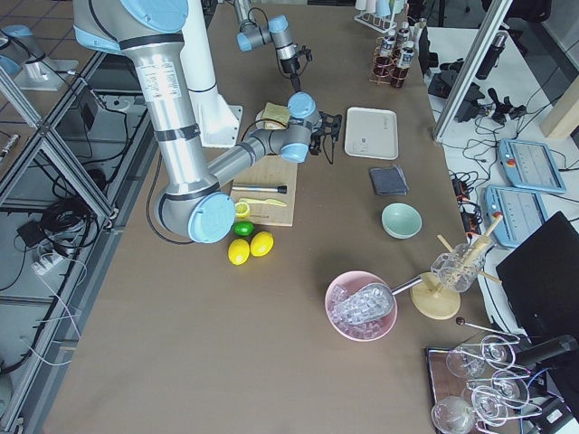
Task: Make sandwich and place on tray
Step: 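Release the bread and withdraw the right gripper while the left gripper approaches the plate, then grasp the white plate rim with the left gripper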
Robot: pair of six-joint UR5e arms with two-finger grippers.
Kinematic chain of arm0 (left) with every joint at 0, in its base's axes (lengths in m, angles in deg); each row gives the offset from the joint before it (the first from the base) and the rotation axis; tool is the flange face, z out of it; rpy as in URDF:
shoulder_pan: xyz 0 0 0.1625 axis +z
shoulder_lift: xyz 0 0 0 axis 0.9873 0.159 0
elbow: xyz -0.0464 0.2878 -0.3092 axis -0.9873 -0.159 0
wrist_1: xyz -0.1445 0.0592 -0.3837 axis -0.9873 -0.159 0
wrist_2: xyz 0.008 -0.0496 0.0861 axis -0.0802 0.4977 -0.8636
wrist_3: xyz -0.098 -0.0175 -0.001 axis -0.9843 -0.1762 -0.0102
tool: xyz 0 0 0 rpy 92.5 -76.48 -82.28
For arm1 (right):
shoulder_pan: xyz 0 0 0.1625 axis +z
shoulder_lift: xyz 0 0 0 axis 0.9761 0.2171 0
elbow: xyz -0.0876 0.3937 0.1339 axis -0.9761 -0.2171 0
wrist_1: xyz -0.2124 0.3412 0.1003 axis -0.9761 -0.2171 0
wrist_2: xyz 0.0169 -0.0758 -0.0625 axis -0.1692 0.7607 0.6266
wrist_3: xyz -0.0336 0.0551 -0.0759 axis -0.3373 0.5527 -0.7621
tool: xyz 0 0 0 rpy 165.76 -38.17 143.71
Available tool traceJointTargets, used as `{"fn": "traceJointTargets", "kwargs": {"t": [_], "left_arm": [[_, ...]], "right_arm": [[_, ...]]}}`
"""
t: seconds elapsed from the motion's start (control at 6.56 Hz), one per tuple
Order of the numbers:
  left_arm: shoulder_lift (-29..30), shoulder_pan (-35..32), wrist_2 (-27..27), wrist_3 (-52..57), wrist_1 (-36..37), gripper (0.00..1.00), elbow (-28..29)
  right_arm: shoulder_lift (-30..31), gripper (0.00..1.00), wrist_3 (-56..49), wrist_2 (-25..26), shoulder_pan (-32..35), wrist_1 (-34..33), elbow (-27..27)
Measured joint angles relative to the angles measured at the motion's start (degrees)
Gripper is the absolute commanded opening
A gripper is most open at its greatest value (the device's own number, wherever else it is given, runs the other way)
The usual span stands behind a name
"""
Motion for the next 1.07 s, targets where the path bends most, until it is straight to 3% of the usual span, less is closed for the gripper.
{"fn": "traceJointTargets", "kwargs": {"t": [0.61, 1.07], "left_arm": [[-0.46, 6.15, -5.43, -2.58, 0.09, 0.47, 0.06], [-0.62, 7.62, -6.57, -2.69, 0.09, 0.43, 0.36]], "right_arm": [[-0.17, 1.00, 0.01, 0.00, 1.33, 0.00, -0.08], [-0.24, 1.00, 0.07, 0.00, 1.40, 0.08, -0.42]]}}
